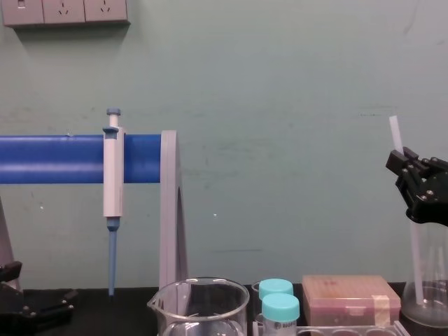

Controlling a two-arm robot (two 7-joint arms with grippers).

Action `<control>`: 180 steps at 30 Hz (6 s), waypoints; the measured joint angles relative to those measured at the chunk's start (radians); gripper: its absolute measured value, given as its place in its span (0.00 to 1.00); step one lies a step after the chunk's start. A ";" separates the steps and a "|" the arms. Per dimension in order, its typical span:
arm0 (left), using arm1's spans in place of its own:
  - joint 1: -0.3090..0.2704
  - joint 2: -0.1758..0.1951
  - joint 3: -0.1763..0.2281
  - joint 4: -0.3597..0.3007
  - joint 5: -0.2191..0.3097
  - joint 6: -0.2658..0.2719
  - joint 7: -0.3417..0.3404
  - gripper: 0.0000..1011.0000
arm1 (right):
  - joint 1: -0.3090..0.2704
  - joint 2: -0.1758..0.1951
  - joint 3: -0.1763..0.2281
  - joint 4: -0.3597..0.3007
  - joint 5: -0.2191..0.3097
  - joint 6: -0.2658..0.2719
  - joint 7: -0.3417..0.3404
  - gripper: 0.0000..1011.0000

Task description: Pick up the stirring rod with one hand, then place it down.

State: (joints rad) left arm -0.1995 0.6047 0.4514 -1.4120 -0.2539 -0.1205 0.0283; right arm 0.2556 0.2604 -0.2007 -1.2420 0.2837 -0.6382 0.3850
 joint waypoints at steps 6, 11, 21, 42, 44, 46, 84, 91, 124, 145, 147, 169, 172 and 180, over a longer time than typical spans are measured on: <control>0.000 0.000 0.000 0.000 0.000 0.000 0.000 0.99 | 0.000 0.000 0.000 0.000 0.000 0.000 0.000 0.07; 0.000 0.000 0.000 0.000 0.000 0.000 0.000 0.99 | 0.000 0.000 0.000 0.000 0.000 0.000 0.000 0.07; 0.000 0.000 0.000 0.000 0.000 0.000 0.000 0.99 | 0.000 0.000 0.000 0.000 0.000 0.000 0.000 0.07; 0.000 0.000 0.000 0.000 0.000 0.000 0.000 0.99 | 0.000 0.000 0.000 0.000 0.000 0.000 0.000 0.07; 0.000 0.000 0.000 0.000 0.000 0.000 0.000 0.99 | 0.000 0.000 0.000 0.000 0.000 0.000 0.000 0.07; 0.000 0.000 0.000 0.000 0.000 0.000 0.000 0.99 | 0.000 0.000 0.000 0.000 0.000 0.000 0.000 0.07; 0.000 0.000 0.000 0.000 0.000 0.000 0.000 0.99 | -0.060 -0.023 0.001 -0.089 0.020 0.035 0.110 0.07; 0.000 0.000 0.000 0.000 0.000 0.000 0.000 0.99 | -0.072 -0.021 -0.004 -0.103 0.028 0.050 0.127 0.07; 0.000 0.000 0.000 0.000 0.000 0.000 0.000 0.99 | -0.082 -0.021 -0.031 -0.091 0.032 0.106 0.123 0.07; 0.000 0.000 0.000 0.000 0.000 0.000 0.000 0.99 | -0.049 -0.032 -0.048 -0.005 0.058 0.149 0.138 0.07; 0.000 0.000 0.000 0.000 0.000 0.000 0.000 0.99 | -0.046 -0.032 -0.051 0.001 0.061 0.155 0.141 0.07; 0.000 0.000 0.000 0.000 0.000 0.000 0.000 0.99 | -0.039 -0.025 -0.059 0.018 0.069 0.199 0.140 0.07; 0.000 0.000 0.000 0.000 0.000 0.000 0.000 0.99 | -0.039 -0.025 -0.059 0.018 0.069 0.198 0.140 0.07; 0.000 0.000 0.000 0.000 0.000 0.000 0.000 0.99 | -0.039 -0.026 -0.058 0.018 0.069 0.196 0.140 0.09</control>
State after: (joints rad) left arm -0.1995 0.6047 0.4514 -1.4120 -0.2539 -0.1205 0.0283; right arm 0.2161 0.2348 -0.2587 -1.2244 0.3528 -0.4420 0.5250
